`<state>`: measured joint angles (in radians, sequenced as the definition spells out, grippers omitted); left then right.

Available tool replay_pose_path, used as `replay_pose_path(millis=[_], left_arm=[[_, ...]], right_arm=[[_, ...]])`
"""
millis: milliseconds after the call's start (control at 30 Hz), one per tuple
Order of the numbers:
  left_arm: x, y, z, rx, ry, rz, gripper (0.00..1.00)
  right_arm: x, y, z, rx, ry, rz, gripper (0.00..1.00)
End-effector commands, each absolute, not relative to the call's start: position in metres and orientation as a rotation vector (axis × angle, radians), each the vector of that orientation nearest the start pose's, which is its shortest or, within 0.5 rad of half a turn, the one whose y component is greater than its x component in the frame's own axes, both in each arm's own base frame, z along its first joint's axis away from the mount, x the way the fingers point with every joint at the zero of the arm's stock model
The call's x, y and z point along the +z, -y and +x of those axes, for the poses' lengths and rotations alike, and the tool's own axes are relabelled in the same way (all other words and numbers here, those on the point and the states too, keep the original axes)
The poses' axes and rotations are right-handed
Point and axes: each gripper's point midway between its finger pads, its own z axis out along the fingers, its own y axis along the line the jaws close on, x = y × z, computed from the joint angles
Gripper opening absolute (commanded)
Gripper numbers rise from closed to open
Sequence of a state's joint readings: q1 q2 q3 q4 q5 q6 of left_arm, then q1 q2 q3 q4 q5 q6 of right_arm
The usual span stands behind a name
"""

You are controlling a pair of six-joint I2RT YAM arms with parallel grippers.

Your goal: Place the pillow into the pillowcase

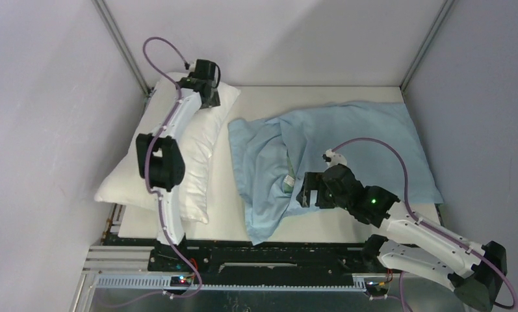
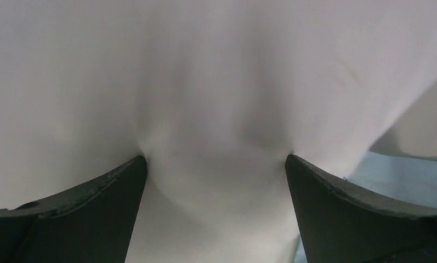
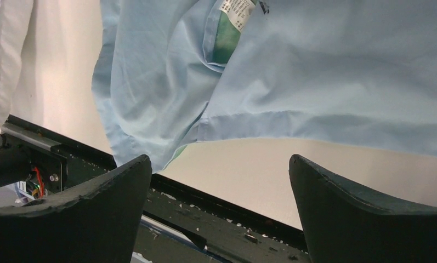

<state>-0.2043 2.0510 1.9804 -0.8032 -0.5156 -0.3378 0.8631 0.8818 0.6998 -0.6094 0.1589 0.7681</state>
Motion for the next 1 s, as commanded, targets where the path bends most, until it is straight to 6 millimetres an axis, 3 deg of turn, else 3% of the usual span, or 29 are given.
replay_pose_path(millis=[0, 33, 67, 167, 200, 267, 400, 533, 633, 700, 800, 867, 967], left_arm=[[0.173, 0.019, 0.524, 0.406, -2.346, -0.360, 0.98], [0.169, 0.019, 0.528, 0.399, -2.351, -0.346, 0.93], [0.167, 0.021, 0.532, 0.392, -2.358, -0.323, 0.82], [0.176, 0.029, 0.540, 0.345, -2.357, -0.213, 0.16], [0.188, 0.030, 0.542, 0.337, -2.337, -0.172, 0.02], [0.216, 0.036, 0.542, 0.276, -2.287, -0.112, 0.00], [0.299, 0.067, 0.532, 0.039, -2.133, 0.034, 0.00], [0.381, 0.091, 0.505, -0.127, -1.960, 0.134, 0.00], [0.420, 0.115, 0.477, -0.289, -1.868, 0.232, 0.00], [0.431, 0.133, 0.459, -0.396, -1.835, 0.302, 0.00], [0.422, 0.155, 0.433, -0.508, -1.850, 0.380, 0.00], [0.404, 0.167, 0.416, -0.530, -1.894, 0.409, 0.00], [0.366, 0.156, 0.396, -0.454, -2.005, 0.332, 0.00]], right_arm=[[0.140, -0.196, 0.169, 0.609, -2.406, -0.052, 0.98], [0.139, -0.195, 0.169, 0.602, -2.408, -0.050, 0.98], [0.139, -0.194, 0.169, 0.596, -2.408, -0.052, 0.98], [0.139, -0.192, 0.170, 0.588, -2.405, -0.054, 0.96], [0.139, -0.192, 0.170, 0.586, -2.404, -0.054, 0.96], [0.140, -0.192, 0.171, 0.586, -2.401, -0.054, 0.96], [0.142, -0.190, 0.173, 0.590, -2.394, -0.045, 0.95], [0.148, -0.186, 0.178, 0.582, -2.380, -0.032, 0.95], [0.156, -0.183, 0.183, 0.583, -2.363, -0.020, 0.95], [0.163, -0.181, 0.186, 0.579, -2.349, -0.014, 0.95], [0.174, -0.172, 0.191, 0.554, -2.324, 0.002, 0.95], [0.181, -0.162, 0.195, 0.527, -2.308, 0.031, 0.95], [0.188, -0.147, 0.199, 0.499, -2.291, 0.083, 0.95]])
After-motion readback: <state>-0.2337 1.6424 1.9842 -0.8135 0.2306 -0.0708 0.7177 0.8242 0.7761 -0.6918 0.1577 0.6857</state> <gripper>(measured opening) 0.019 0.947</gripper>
